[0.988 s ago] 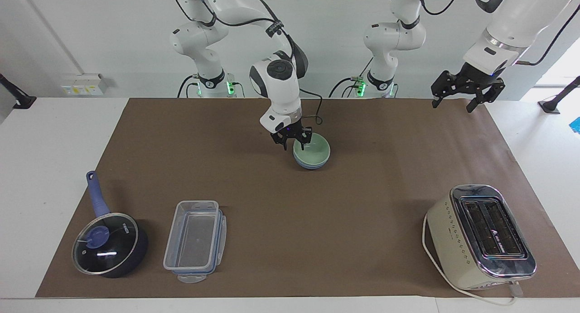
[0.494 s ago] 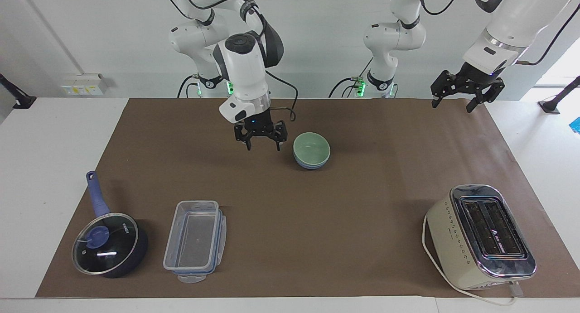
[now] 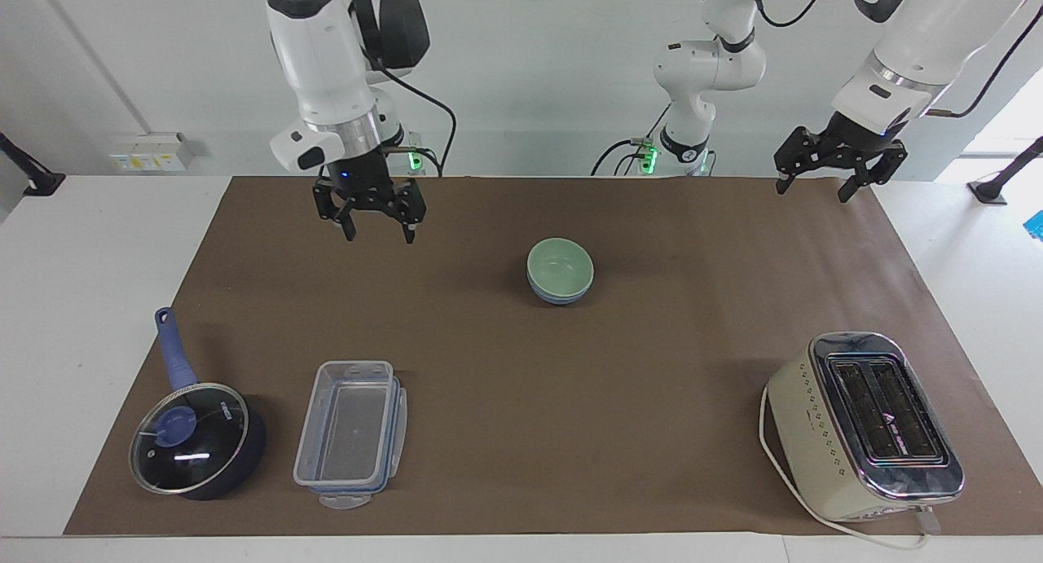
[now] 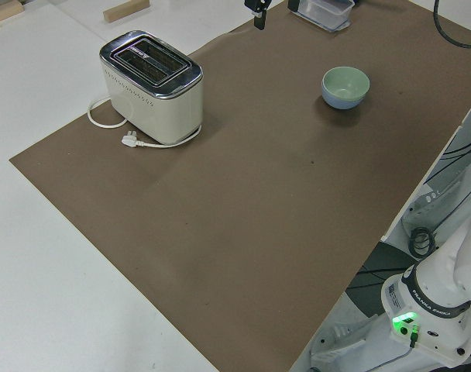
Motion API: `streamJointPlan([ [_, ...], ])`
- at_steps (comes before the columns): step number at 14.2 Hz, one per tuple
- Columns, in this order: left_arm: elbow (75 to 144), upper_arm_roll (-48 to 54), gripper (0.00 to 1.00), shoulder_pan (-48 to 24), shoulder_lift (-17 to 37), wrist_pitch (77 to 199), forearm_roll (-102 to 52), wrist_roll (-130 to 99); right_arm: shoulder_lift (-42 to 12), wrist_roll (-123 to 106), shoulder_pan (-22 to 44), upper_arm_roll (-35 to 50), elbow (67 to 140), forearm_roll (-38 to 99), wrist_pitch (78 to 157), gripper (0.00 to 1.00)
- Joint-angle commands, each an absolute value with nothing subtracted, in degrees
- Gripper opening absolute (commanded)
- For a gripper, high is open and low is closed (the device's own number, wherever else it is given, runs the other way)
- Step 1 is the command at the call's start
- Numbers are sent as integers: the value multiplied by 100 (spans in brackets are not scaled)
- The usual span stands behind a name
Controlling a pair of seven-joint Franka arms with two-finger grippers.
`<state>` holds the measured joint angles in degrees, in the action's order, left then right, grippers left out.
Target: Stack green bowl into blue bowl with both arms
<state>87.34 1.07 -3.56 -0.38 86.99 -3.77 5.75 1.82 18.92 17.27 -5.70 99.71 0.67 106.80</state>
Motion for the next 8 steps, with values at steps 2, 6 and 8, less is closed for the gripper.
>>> streamJointPlan([
  [2, 8701, 141, 100, -308, -79, 8631, -281, 598, 193, 1582, 1241, -510, 9344, 0, 9741, 100],
  [6, 8701, 149, 100, -308, -79, 8613, -281, 598, 351, 1178, 730, -510, 9246, 9, 9291, 100],
  [8, 8701, 149, 100, -308, -79, 8622, -281, 598, 387, 1169, 651, -519, 8932, -9, 8993, 100],
])
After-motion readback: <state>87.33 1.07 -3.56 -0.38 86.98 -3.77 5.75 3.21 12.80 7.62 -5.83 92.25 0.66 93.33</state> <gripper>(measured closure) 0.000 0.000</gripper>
